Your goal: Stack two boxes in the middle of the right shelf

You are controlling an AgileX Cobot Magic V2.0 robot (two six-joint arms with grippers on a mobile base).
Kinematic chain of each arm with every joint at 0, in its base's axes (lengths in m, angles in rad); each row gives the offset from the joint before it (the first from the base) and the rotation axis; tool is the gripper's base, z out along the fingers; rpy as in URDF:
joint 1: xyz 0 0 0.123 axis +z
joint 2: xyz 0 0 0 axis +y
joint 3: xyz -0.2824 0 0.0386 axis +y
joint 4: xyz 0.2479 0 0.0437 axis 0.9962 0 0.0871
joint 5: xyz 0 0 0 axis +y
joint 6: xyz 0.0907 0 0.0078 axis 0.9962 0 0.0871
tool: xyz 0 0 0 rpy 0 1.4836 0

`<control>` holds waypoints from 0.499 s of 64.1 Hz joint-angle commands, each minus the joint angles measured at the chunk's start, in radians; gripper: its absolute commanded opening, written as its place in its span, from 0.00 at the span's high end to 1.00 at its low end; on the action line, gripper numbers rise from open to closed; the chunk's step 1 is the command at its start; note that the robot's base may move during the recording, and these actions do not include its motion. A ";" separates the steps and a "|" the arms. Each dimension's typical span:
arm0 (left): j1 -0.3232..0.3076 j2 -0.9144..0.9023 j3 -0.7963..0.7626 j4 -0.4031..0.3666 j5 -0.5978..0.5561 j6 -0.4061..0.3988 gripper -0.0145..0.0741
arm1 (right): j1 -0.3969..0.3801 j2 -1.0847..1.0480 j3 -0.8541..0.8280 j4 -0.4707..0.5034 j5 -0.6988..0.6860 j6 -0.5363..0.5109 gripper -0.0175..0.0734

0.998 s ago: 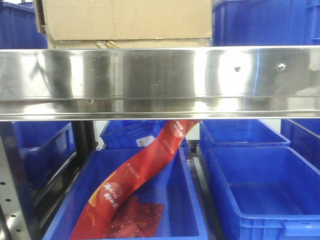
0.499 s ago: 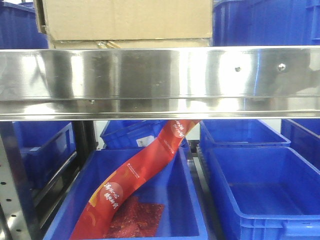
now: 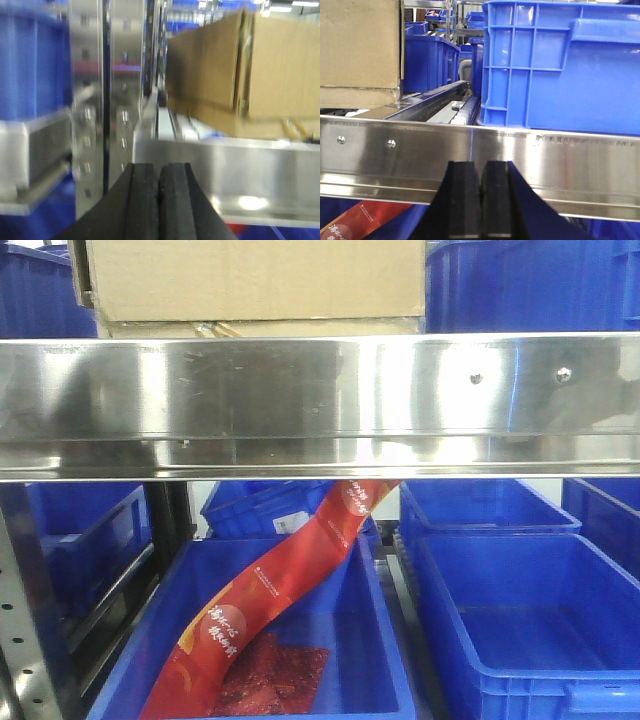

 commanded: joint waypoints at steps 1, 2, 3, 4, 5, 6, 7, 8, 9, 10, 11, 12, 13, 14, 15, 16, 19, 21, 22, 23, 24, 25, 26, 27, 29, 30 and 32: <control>-0.009 -0.007 0.025 0.019 -0.032 -0.037 0.94 | -0.006 -0.004 0.000 0.006 -0.026 0.000 0.99; -0.011 -0.007 0.025 0.019 -0.043 -0.037 0.94 | -0.006 -0.004 0.000 0.006 -0.026 0.000 0.99; -0.017 -0.007 0.025 0.019 -0.050 -0.037 0.94 | -0.006 -0.004 0.000 0.006 -0.026 0.000 0.99; -0.021 -0.007 0.025 0.019 -0.035 -0.037 0.94 | -0.006 -0.004 0.000 0.006 -0.026 0.000 0.99; -0.026 -0.007 0.025 0.020 -0.024 -0.037 0.94 | -0.006 -0.004 0.000 0.006 -0.026 0.000 0.99; -0.032 -0.007 0.025 0.022 -0.022 -0.037 0.94 | -0.006 -0.004 0.000 0.006 -0.026 0.000 0.99; -0.036 -0.007 0.025 0.022 -0.022 -0.037 0.94 | -0.006 -0.004 0.000 0.006 -0.026 0.000 0.99; -0.040 -0.007 0.025 0.022 -0.022 -0.037 0.94 | -0.006 -0.004 0.000 0.006 -0.026 0.000 0.99; -0.046 -0.007 0.025 0.022 -0.022 -0.037 0.94 | -0.006 -0.004 0.000 0.006 -0.026 0.000 0.99; -0.047 -0.007 0.025 0.022 -0.022 -0.037 0.94 | -0.006 -0.004 0.000 0.006 -0.026 0.000 0.99; -0.053 -0.007 0.025 0.022 -0.022 -0.037 0.94 | -0.006 -0.004 0.000 0.006 -0.026 0.000 0.99; -0.055 -0.007 0.025 0.022 -0.024 -0.037 0.94 | -0.006 -0.004 0.000 0.006 -0.026 0.000 0.99; -0.058 -0.007 0.025 0.022 -0.024 -0.037 0.94 | -0.006 -0.004 0.000 0.006 -0.026 0.000 0.99; -0.058 -0.007 0.025 0.022 -0.024 -0.037 0.94 | -0.006 -0.004 0.000 0.006 -0.026 0.000 0.99; -0.058 -0.007 0.025 0.022 -0.025 -0.037 0.94 | -0.006 -0.004 0.000 0.006 -0.026 0.000 0.99; -0.058 -0.007 0.025 0.022 -0.025 -0.037 0.94 | -0.006 -0.004 0.000 0.006 -0.026 0.000 0.99; -0.058 -0.007 0.025 0.022 -0.025 -0.037 0.94 | -0.006 -0.004 0.000 0.006 -0.026 0.000 0.99; -0.058 -0.007 0.025 0.022 -0.025 -0.037 0.94 | -0.006 -0.004 0.000 0.006 -0.026 0.000 0.99; -0.058 -0.007 0.025 0.022 -0.025 -0.037 0.94 | -0.006 -0.004 0.000 0.006 -0.026 0.000 0.99; -0.058 -0.007 0.025 0.022 -0.025 -0.037 0.94 | -0.006 -0.004 0.000 0.006 -0.026 0.000 0.99; -0.058 -0.007 0.025 0.022 -0.025 -0.037 0.94 | -0.006 -0.004 0.000 0.006 -0.026 0.000 0.99; -0.056 -0.007 0.025 0.022 -0.025 -0.037 0.94 | -0.006 -0.004 0.000 0.006 -0.026 0.000 0.99; -0.056 -0.007 0.025 0.022 -0.025 -0.037 0.94 | -0.006 -0.004 0.000 0.006 -0.026 0.000 0.99; -0.056 -0.007 0.025 0.022 -0.025 -0.037 0.94 | -0.006 -0.004 0.000 0.006 -0.026 0.000 0.99; -0.056 -0.007 0.025 0.022 -0.025 -0.037 0.94 | -0.006 -0.004 0.000 0.006 -0.026 0.000 0.99; -0.056 -0.007 0.025 0.022 -0.025 -0.037 0.94 | -0.006 -0.004 0.000 0.006 -0.026 0.000 0.99; -0.056 -0.007 0.025 0.022 -0.025 -0.037 0.94 | -0.006 -0.004 0.000 0.006 -0.026 0.000 0.99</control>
